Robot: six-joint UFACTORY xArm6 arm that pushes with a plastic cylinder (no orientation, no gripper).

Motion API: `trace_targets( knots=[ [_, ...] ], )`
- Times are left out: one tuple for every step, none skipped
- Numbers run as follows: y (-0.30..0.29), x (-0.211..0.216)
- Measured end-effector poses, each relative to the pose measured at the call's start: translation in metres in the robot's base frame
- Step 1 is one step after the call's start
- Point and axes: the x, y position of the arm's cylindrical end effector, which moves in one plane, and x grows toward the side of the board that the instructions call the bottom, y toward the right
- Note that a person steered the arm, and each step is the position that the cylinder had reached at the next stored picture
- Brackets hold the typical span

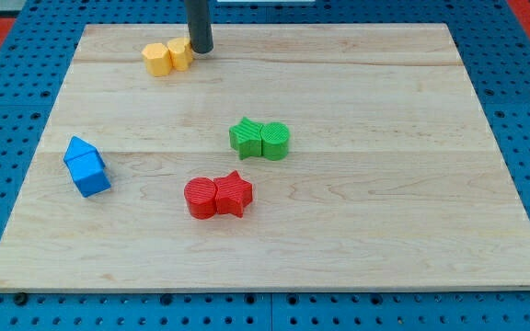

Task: Slide yellow heart along with yellow hexagon left a bit

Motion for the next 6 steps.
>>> trace_targets(
  knots=[
    [0.012, 0.002],
    [0.012, 0.002],
    [0.012, 0.002],
    [0.012, 0.003],
    [0.013, 0.018],
    [0.007, 0.016]
  ],
)
